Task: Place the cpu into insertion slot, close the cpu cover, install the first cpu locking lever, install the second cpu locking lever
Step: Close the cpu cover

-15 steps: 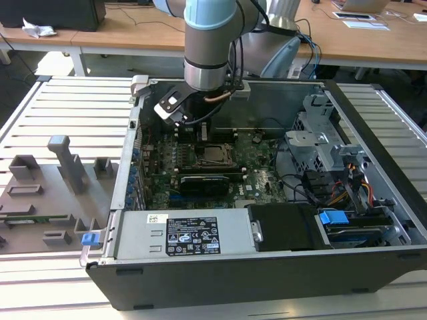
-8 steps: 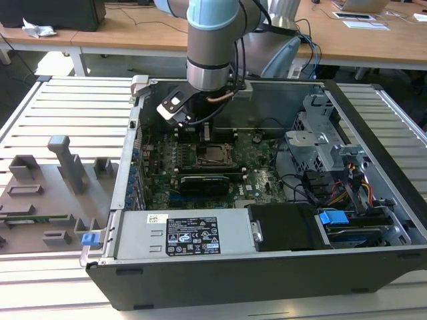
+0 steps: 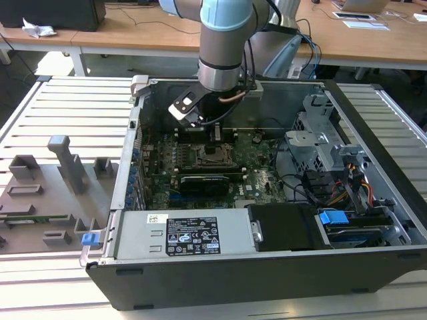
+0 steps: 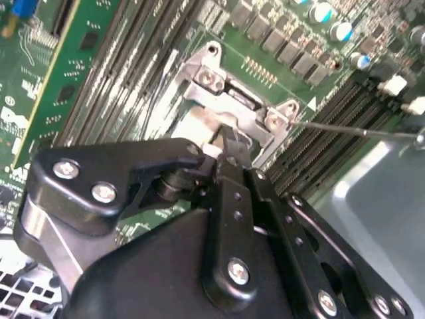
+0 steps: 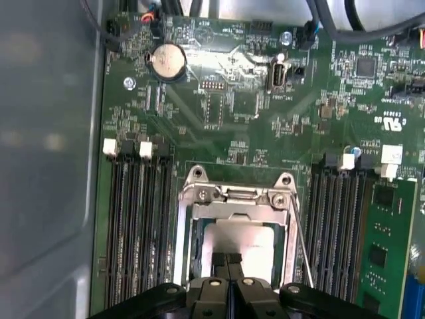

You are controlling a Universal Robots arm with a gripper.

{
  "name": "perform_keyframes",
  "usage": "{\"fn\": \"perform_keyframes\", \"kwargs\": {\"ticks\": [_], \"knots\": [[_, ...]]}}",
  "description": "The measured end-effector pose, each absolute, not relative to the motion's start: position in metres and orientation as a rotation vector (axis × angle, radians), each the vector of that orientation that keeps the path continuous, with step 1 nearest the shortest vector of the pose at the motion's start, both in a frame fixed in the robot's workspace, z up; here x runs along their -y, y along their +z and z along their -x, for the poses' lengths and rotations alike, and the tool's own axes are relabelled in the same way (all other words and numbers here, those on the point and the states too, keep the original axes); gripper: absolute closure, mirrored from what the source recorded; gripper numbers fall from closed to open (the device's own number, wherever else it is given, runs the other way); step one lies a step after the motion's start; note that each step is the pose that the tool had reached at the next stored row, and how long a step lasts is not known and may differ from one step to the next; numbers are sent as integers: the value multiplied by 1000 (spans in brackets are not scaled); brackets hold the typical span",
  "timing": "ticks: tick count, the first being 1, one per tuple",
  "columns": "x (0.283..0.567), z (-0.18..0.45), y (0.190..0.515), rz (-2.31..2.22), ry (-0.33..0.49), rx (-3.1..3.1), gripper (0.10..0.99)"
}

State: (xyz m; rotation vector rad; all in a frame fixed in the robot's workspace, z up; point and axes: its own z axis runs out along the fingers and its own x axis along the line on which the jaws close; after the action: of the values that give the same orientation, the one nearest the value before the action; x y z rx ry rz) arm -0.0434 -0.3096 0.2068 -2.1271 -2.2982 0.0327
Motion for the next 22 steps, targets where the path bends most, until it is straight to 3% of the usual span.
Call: {"fn": "perform_keyframes", "kwargs": {"ticks": [7,15,22], "knots": [[314,66,206,2123,17,2295,980],[314,48,205,2122,14,2294,980],[323,44,225,2109,-17,2280,980]]}}
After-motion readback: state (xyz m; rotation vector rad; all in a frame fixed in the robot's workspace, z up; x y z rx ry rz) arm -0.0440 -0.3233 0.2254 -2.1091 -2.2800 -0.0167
